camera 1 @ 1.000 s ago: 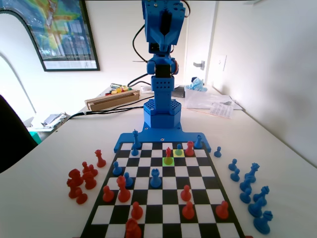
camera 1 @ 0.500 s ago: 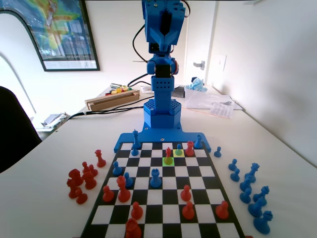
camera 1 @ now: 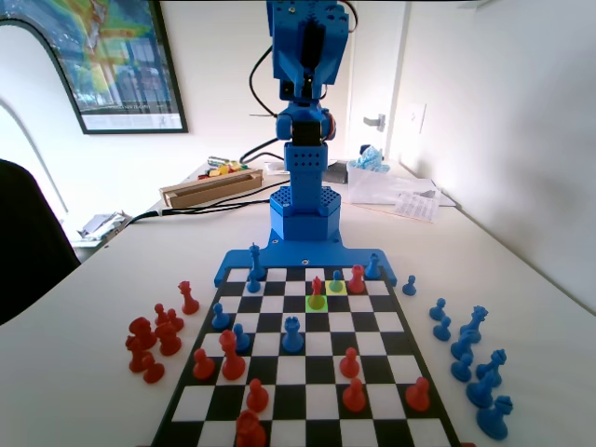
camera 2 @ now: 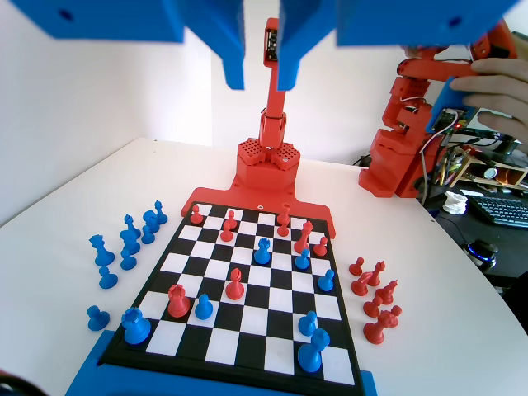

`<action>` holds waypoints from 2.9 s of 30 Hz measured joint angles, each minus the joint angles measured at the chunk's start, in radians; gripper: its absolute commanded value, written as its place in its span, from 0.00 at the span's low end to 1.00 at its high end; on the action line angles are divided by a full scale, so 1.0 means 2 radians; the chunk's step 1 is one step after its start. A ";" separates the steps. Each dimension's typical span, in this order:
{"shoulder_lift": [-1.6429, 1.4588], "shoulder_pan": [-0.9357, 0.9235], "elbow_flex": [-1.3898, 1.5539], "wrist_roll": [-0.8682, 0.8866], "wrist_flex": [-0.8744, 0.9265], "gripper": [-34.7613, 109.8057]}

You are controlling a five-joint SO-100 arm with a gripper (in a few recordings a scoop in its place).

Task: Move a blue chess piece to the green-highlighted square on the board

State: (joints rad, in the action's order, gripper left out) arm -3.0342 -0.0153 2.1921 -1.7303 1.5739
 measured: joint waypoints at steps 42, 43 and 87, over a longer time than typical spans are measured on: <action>0.436 -0.069 -0.048 0.260 -0.152 0.25; 0.445 -0.069 -0.038 0.272 -0.166 0.25; 0.662 -0.002 0.070 0.428 -0.378 0.33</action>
State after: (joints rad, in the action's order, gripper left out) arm -1.7104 -0.0199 2.3317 -0.8744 0.8176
